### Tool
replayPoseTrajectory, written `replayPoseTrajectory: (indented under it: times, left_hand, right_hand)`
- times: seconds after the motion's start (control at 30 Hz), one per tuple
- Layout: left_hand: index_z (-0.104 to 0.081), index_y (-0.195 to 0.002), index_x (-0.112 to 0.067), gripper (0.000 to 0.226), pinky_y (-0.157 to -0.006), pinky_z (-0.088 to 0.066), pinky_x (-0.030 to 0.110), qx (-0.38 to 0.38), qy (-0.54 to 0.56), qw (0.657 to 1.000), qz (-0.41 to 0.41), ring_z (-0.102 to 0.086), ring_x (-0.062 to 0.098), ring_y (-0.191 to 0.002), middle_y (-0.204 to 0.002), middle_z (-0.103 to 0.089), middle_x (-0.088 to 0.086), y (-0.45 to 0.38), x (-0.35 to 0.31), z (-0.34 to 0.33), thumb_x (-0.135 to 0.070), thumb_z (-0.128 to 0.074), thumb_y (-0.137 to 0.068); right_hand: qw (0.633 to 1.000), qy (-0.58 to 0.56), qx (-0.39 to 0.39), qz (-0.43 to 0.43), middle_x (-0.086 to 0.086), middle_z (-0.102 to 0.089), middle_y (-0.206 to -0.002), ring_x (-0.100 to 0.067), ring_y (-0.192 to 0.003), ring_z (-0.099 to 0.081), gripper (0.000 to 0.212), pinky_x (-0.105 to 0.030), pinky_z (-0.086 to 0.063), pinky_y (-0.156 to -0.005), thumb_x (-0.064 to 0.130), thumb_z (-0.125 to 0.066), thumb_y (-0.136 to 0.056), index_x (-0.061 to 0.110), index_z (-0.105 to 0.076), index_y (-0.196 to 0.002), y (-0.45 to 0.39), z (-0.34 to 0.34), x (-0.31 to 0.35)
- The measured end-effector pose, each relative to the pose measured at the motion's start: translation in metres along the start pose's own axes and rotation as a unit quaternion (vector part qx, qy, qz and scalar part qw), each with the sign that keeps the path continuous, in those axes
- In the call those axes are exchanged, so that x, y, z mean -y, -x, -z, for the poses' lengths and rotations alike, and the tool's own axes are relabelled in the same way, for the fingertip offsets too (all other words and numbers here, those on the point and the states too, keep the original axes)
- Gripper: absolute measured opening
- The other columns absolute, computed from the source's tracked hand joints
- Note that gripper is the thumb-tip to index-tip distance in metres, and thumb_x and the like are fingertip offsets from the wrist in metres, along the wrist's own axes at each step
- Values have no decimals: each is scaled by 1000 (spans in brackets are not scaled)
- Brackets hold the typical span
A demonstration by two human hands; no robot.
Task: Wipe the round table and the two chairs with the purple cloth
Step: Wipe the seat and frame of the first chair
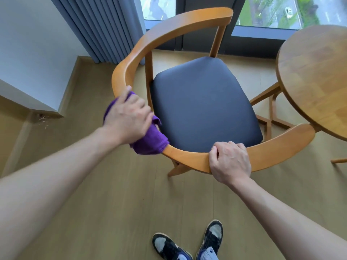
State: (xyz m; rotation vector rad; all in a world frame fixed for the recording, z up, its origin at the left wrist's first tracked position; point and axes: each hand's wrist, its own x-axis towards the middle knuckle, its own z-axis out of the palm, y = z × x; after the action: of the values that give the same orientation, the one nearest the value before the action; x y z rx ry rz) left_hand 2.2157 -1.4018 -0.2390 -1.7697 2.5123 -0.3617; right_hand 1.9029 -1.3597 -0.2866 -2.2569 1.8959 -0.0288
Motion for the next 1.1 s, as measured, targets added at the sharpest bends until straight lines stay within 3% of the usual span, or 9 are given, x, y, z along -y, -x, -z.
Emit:
replayPoseTrajectory:
  times: [0.17, 0.37, 0.53, 0.6, 0.7, 0.83, 0.93, 1.03, 1.1]
  left_hand:
    - [-69, -80, -6, 36, -120, -26, 53, -6, 65, 989, 130, -56, 37, -91, -84, -66, 15, 1, -42, 2, -33, -48, -93]
    - [-58, -73, -16, 25, -97, -43, 48, -19, 173, 977, 122, -55, 30, -74, -73, -62, 4, 20, -133, -10, -32, -47, -90]
    - [-57, -72, -15, 31, -87, -47, 46, -23, 144, 989, 33, -54, 29, -68, -69, -60, 5, 21, -114, -15, -34, -46, -94]
    - [-57, -72, -13, 31, -85, -48, 45, -18, 125, 992, -16, -54, 31, -67, -68, -58, 7, 20, -96, -13, -35, -49, -92]
    - [-60, -74, -12, 31, -90, -48, 46, -14, 103, 993, -56, -56, 32, -71, -72, -61, 9, 14, -53, -6, -36, -52, -91]
    - [-63, -80, -13, 32, -101, -43, 47, -3, 96, 991, -90, -56, 31, -84, -84, -64, 8, -7, 25, 4, -37, -48, -94]
    - [-66, -83, -9, 32, -113, -37, 45, -10, 125, 992, -3, -57, 32, -93, -90, -64, 8, -13, 41, 7, -34, -49, -92]
    - [-67, -78, -8, 24, -116, -34, 46, -43, 152, 982, 99, -58, 34, -96, -87, -64, 9, -2, 11, 8, -28, -56, -85]
    - [-66, -79, -11, 21, -118, -31, 49, -44, 150, 984, 90, -57, 34, -97, -86, -64, 7, 15, -22, 5, -31, -58, -82]
  right_hand:
    - [1000, 19, 21, 3, 6, -64, -75, -19, -74, -55, 44, -38, -40, -83, 39, -23, -94, 22, -56, -71, 0, 2, 2]
    - [998, 39, 43, 17, 3, -63, -76, -22, -73, -56, 41, -41, -39, -79, 38, -19, -95, 22, -47, -70, -3, 8, 9]
    - [999, -7, 43, 16, 4, -59, -69, -24, -72, -59, 41, -38, -29, -68, 38, -10, -95, 24, -31, -63, -10, -3, 43]
    - [999, -7, 38, -5, 3, -61, -68, -25, -72, -61, 44, -37, -26, -68, 37, -20, -101, 23, -35, -62, -10, -6, 44]
    - [999, -1, 42, -16, 2, -64, -68, -24, -71, -60, 46, -37, -27, -68, 38, -29, -102, 22, -41, -61, -9, -5, 42]
    - [998, 3, 52, -34, 7, -47, -56, -21, -60, -46, 46, -37, -29, -68, 39, -26, -98, 21, -41, -58, -10, -3, 46]
    - [997, 13, 59, -41, 8, -45, -56, -20, -60, -45, 44, -36, -30, -69, 38, -29, -98, 22, -43, -59, -11, -4, 46]
    - [996, 22, 65, -51, 9, -45, -57, -20, -61, -46, 42, -35, -29, -70, 38, -30, -97, 23, -45, -60, -11, -4, 48]
    - [996, 20, 67, -58, 8, -47, -58, -20, -61, -47, 42, -35, -29, -70, 38, -31, -96, 23, -46, -61, -11, -2, 50]
